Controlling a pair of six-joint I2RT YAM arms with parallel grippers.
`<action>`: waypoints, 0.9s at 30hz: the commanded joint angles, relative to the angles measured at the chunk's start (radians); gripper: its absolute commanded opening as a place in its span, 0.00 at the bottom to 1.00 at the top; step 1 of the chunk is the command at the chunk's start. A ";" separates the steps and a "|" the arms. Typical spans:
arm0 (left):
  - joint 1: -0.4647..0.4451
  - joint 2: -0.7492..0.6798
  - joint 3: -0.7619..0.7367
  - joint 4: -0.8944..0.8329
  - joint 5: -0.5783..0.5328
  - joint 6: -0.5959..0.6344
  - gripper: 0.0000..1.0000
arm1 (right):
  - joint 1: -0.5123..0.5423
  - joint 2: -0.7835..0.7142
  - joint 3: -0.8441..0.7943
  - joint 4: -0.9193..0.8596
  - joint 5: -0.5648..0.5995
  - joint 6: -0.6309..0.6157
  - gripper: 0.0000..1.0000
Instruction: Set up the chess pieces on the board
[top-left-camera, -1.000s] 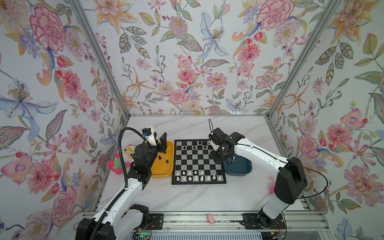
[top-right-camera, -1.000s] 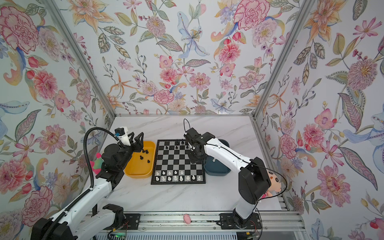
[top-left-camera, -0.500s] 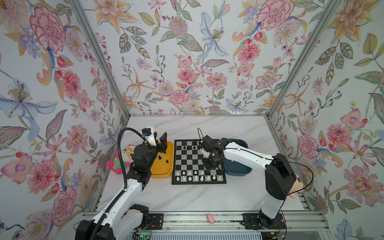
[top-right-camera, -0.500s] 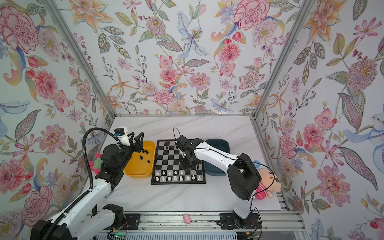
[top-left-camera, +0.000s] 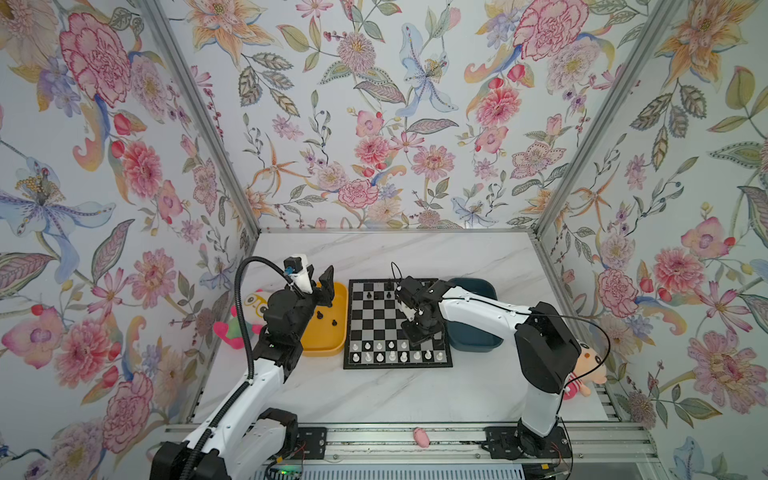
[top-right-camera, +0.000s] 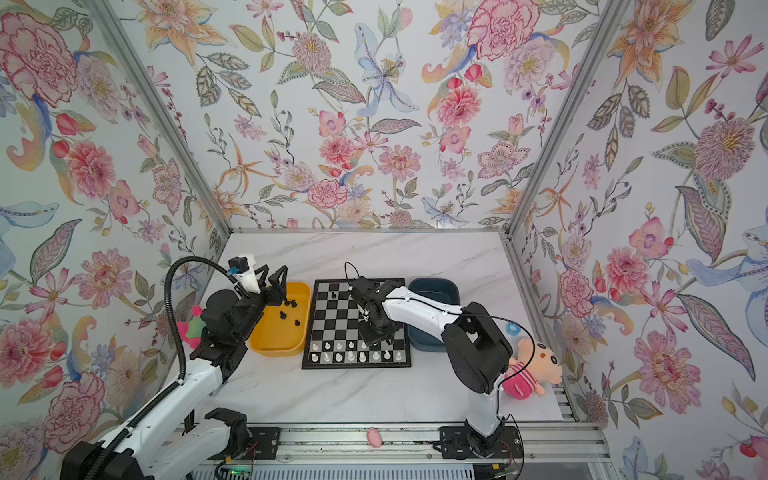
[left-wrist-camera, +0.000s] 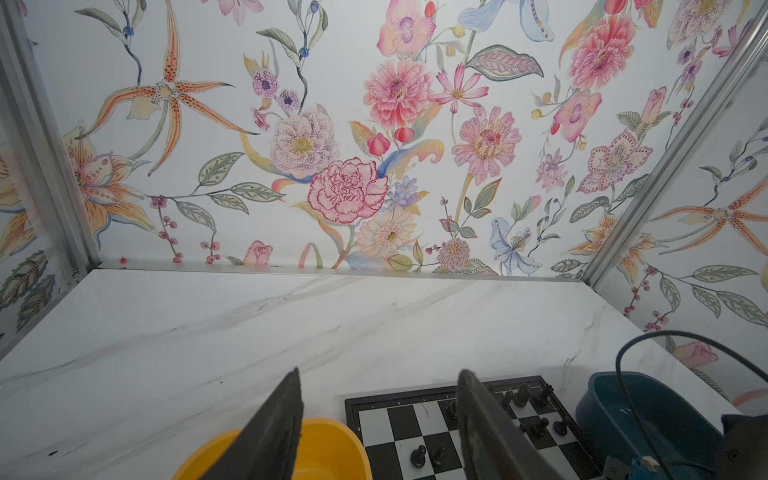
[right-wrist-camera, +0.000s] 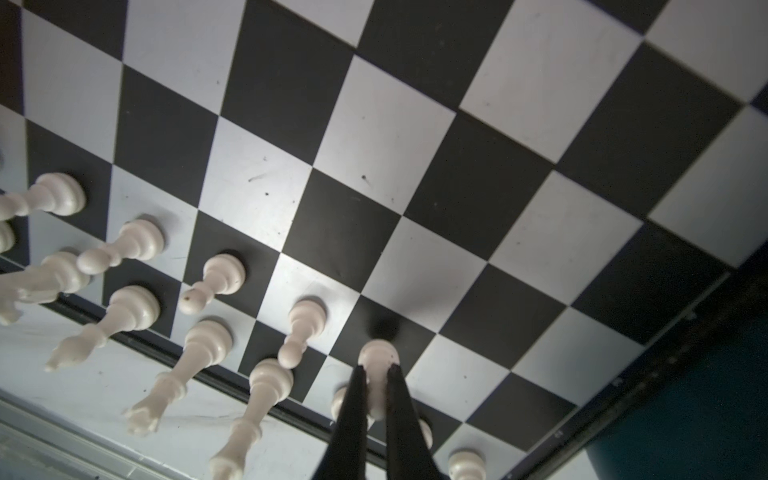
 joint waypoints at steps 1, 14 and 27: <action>0.012 -0.018 -0.015 0.012 0.003 0.002 0.61 | 0.008 0.021 -0.012 0.000 -0.002 0.013 0.07; 0.012 -0.017 -0.015 0.012 0.001 0.003 0.61 | 0.013 0.048 -0.014 0.000 0.013 0.012 0.08; 0.012 -0.017 -0.013 0.012 0.006 0.001 0.61 | 0.016 0.036 -0.009 -0.001 0.016 0.017 0.23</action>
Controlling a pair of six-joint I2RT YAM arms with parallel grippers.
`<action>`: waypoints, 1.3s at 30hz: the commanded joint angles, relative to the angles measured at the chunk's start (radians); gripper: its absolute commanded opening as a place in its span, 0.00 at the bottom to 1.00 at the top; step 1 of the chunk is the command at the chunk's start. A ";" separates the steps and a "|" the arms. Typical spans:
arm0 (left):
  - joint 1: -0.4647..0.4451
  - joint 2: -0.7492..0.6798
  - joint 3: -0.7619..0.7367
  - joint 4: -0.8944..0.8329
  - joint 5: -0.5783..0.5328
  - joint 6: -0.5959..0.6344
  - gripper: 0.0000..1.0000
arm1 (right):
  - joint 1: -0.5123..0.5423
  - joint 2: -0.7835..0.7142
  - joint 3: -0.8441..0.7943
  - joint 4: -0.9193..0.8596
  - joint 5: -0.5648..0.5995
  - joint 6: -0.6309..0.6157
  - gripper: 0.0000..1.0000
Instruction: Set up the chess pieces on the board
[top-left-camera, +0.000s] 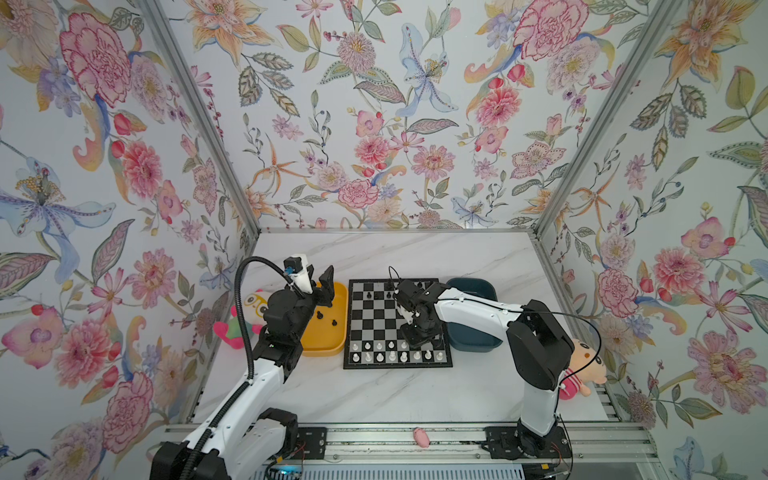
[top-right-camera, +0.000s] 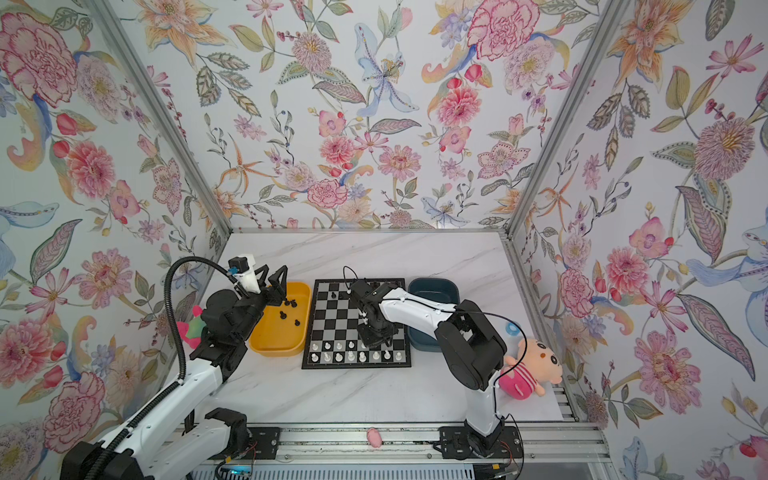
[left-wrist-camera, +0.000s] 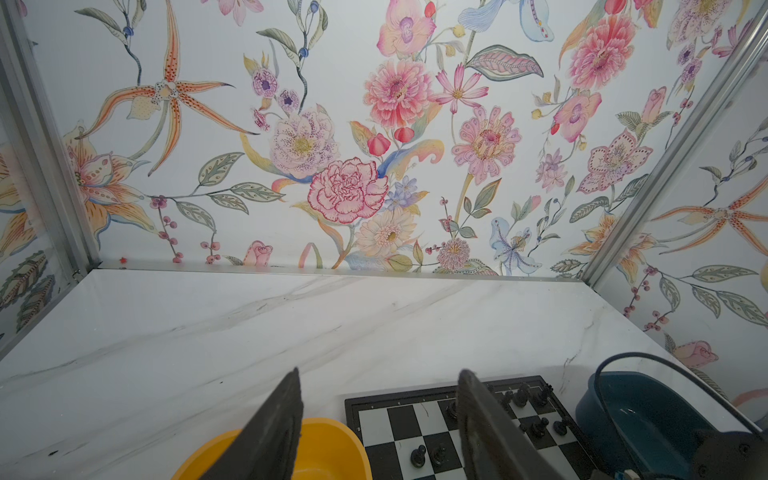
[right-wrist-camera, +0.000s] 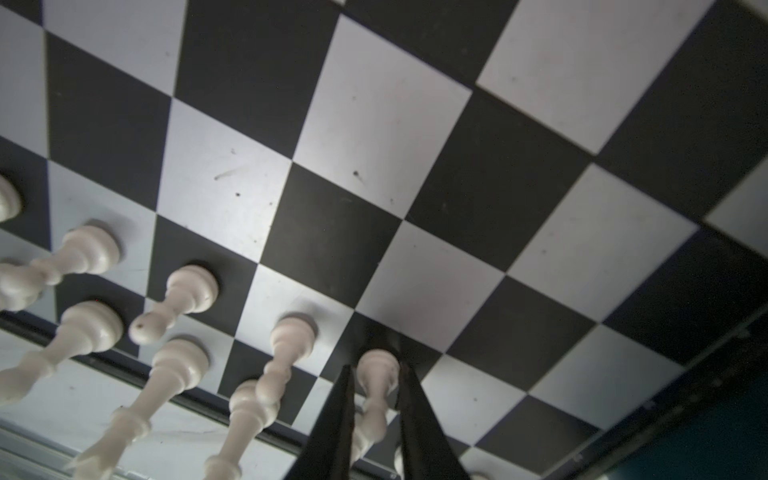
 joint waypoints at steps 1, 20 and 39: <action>0.011 -0.016 -0.013 0.013 0.006 0.001 0.60 | 0.010 -0.008 -0.004 -0.002 0.011 0.010 0.23; 0.012 0.010 0.113 -0.175 -0.006 0.001 0.60 | -0.074 -0.186 0.145 0.014 0.155 -0.090 0.29; 0.010 0.413 0.603 -1.040 -0.191 -0.049 0.51 | -0.322 -0.270 0.076 0.288 -0.044 -0.113 0.29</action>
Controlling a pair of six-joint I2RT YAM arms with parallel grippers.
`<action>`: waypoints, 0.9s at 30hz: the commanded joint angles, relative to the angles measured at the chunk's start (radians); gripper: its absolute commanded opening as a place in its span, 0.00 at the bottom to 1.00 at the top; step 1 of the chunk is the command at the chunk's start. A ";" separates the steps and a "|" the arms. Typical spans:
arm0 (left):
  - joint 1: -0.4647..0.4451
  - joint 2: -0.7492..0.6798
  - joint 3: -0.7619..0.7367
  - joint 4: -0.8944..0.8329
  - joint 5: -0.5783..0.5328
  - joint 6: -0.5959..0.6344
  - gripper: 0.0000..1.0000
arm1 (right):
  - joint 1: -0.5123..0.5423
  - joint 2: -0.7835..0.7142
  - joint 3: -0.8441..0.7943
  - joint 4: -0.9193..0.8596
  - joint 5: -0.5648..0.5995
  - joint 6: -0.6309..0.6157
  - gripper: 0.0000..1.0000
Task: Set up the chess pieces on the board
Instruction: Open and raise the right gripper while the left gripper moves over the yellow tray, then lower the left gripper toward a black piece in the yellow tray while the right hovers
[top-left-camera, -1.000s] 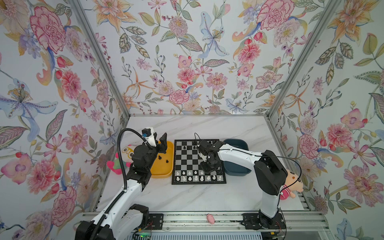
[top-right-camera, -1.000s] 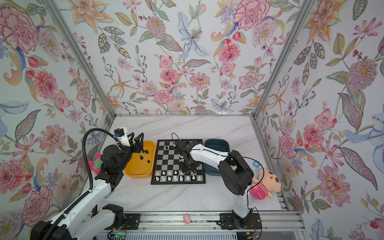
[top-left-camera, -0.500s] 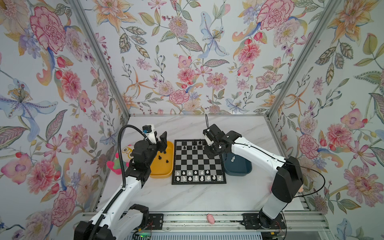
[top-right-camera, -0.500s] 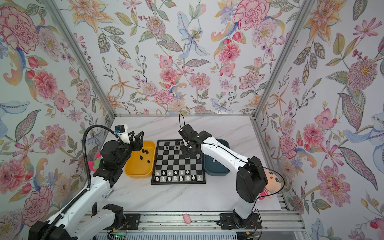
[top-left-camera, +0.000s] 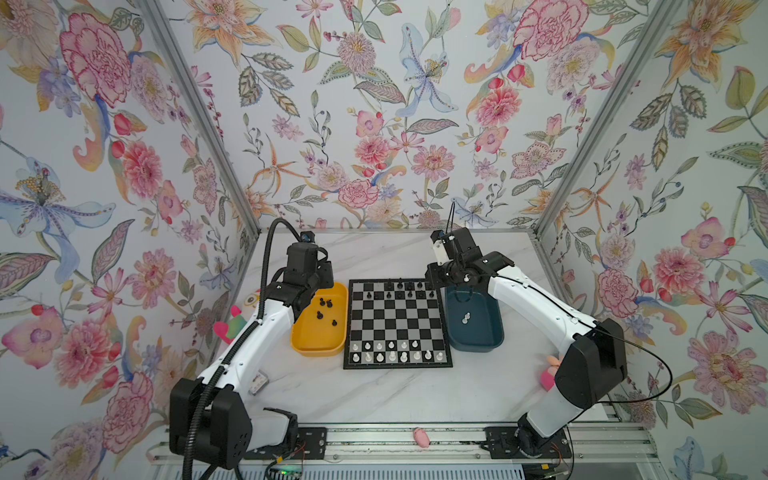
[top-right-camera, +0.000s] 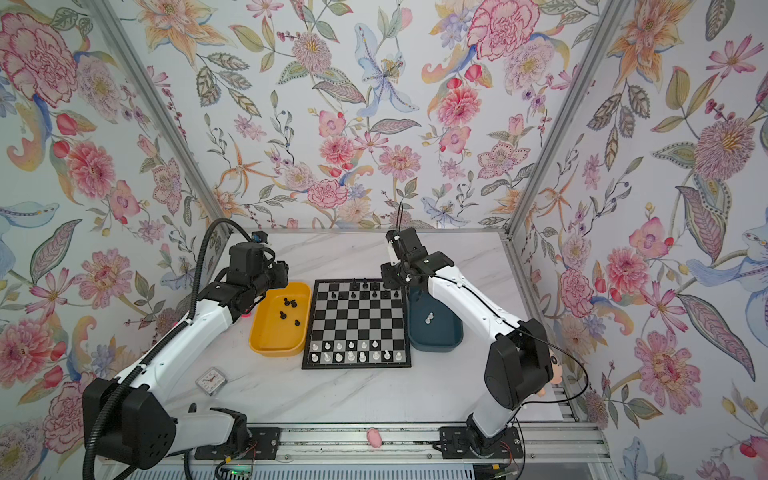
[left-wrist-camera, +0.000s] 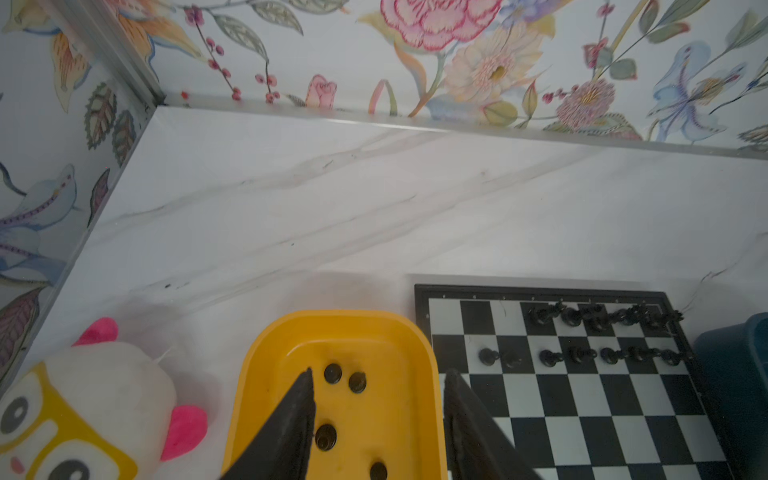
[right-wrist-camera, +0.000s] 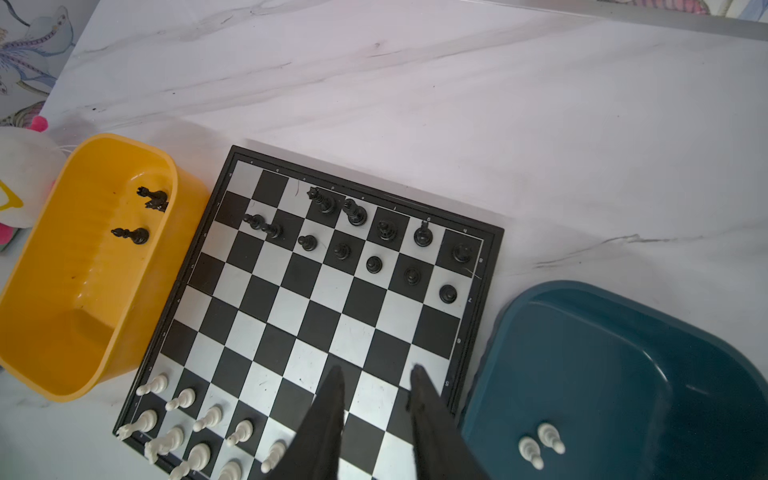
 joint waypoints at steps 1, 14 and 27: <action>0.009 0.040 0.046 -0.191 -0.024 -0.027 0.50 | -0.031 -0.021 -0.018 0.032 -0.064 -0.013 0.29; 0.011 0.209 0.029 -0.235 -0.028 -0.033 0.44 | -0.099 0.023 -0.023 0.052 -0.146 -0.012 0.29; 0.043 0.276 -0.004 -0.204 -0.015 -0.036 0.41 | -0.109 0.062 -0.012 0.054 -0.175 -0.004 0.29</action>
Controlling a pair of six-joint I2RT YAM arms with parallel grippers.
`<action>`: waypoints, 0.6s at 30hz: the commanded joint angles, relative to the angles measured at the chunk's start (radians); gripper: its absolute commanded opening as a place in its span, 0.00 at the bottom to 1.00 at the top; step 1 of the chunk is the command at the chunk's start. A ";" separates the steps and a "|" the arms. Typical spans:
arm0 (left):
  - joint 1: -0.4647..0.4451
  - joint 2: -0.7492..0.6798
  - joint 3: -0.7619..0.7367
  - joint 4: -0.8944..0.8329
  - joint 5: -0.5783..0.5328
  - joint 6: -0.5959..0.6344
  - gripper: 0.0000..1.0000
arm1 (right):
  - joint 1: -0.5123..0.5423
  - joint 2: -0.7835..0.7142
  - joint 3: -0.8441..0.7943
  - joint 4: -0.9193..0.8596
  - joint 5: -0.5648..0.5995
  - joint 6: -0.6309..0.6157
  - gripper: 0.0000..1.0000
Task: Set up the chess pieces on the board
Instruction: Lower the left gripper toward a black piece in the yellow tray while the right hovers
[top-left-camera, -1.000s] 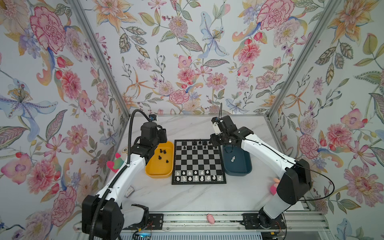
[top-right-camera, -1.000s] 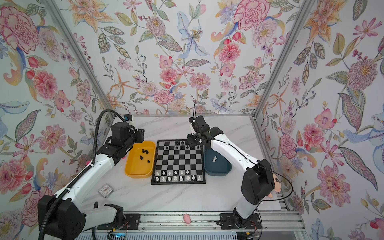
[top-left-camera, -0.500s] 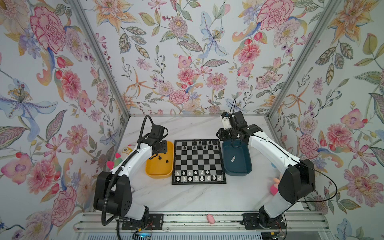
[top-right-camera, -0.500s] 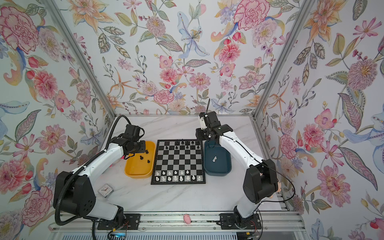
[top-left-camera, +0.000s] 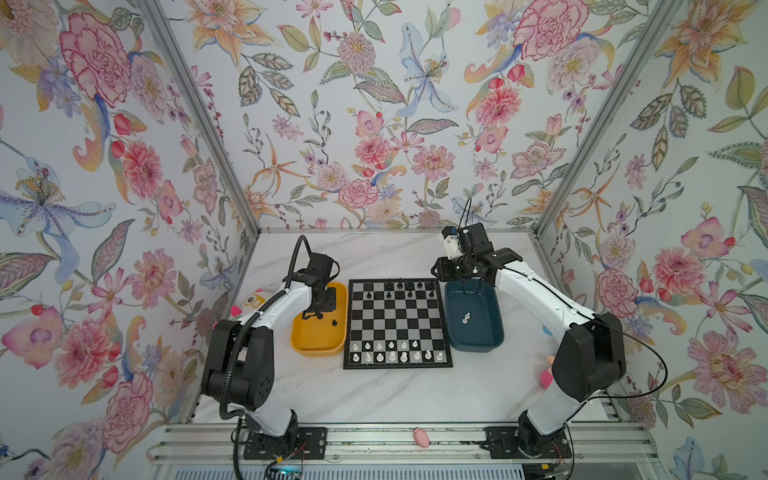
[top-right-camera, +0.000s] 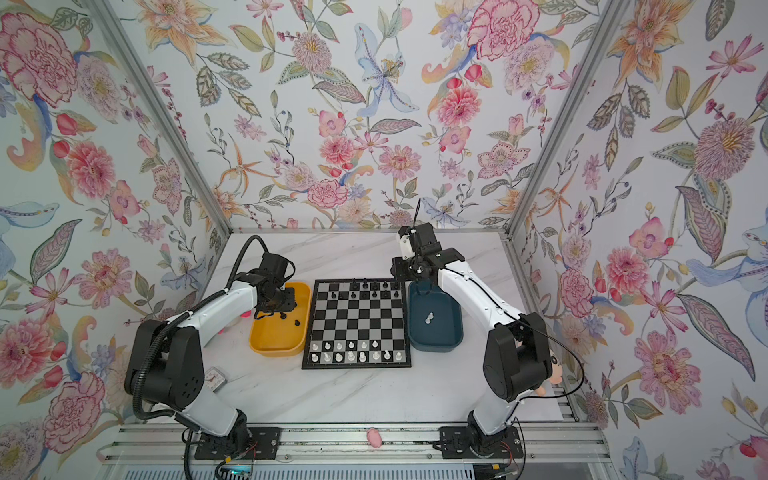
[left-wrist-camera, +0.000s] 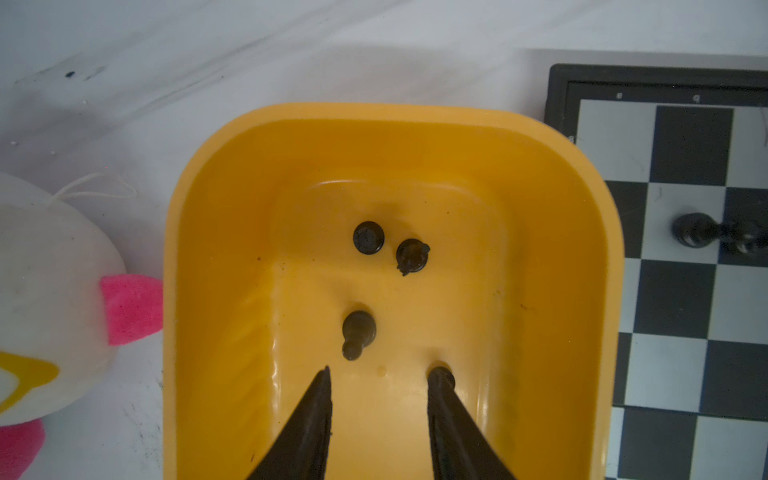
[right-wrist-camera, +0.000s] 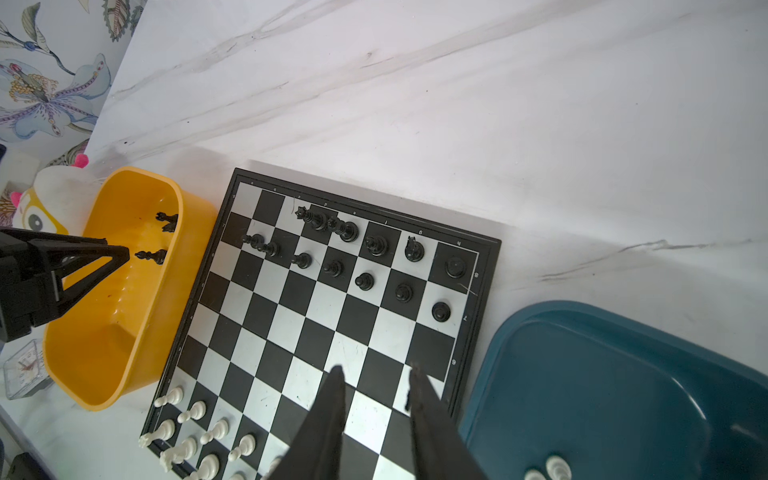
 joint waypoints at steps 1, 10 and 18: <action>0.029 -0.007 -0.029 0.008 -0.013 -0.014 0.41 | -0.008 0.023 0.000 0.007 -0.023 -0.002 0.29; 0.052 0.024 -0.054 0.036 0.010 -0.014 0.39 | -0.011 0.038 0.003 0.006 -0.037 0.000 0.28; 0.066 0.061 -0.055 0.071 0.034 -0.012 0.37 | -0.012 0.035 -0.005 0.005 -0.044 0.006 0.28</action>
